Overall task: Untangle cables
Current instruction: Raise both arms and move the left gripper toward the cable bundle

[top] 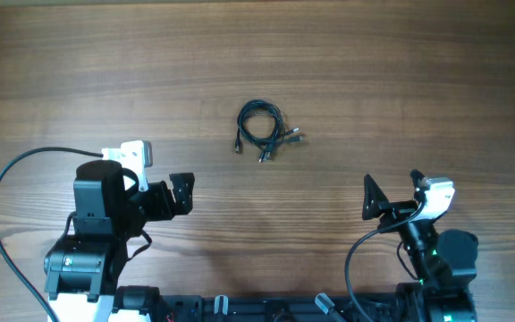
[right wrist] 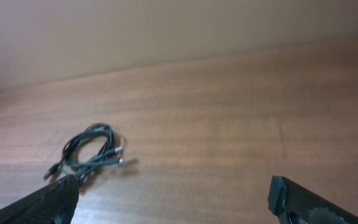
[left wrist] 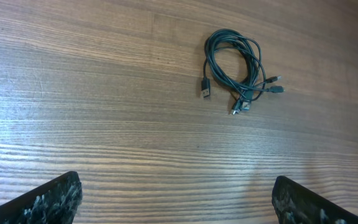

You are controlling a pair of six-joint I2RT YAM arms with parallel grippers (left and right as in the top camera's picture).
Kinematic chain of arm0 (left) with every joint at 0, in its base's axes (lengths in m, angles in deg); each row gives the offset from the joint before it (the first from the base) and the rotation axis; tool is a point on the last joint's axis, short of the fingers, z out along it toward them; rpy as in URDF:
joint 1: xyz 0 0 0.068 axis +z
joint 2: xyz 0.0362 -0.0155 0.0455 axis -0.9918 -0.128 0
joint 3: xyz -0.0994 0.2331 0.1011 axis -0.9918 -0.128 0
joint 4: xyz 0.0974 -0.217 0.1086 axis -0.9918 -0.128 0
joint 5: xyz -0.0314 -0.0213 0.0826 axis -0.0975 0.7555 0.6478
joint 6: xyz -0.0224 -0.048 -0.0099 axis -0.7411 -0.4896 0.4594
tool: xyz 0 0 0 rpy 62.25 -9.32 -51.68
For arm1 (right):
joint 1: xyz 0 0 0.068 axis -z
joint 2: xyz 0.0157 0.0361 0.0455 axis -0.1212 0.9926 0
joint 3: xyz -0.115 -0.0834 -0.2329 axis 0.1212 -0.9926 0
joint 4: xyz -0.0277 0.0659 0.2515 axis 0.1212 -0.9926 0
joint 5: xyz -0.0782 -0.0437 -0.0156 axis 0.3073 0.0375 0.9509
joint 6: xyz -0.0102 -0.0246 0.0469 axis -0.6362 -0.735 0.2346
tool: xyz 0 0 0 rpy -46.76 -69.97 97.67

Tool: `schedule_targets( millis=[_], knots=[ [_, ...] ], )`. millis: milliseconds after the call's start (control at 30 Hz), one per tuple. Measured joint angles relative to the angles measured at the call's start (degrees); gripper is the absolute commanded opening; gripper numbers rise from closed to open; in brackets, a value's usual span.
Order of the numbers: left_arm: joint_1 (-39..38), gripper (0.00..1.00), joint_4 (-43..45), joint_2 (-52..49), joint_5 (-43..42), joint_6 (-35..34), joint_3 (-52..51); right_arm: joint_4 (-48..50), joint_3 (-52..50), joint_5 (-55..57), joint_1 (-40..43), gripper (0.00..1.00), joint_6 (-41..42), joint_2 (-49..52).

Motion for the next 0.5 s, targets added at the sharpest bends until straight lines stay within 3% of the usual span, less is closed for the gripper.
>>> schedule_targets(
  millis=[300,500],
  knots=[
    [0.00,1.00,3.32,-0.72,0.24,-1.88,0.31,-8.46,11.02,-0.11,0.02,1.00,2.43,10.40],
    [0.00,1.00,2.05,-8.72,1.64,-3.69,4.52,-14.71,19.19,-0.31,0.02,1.00,2.51,21.11]
  ],
)
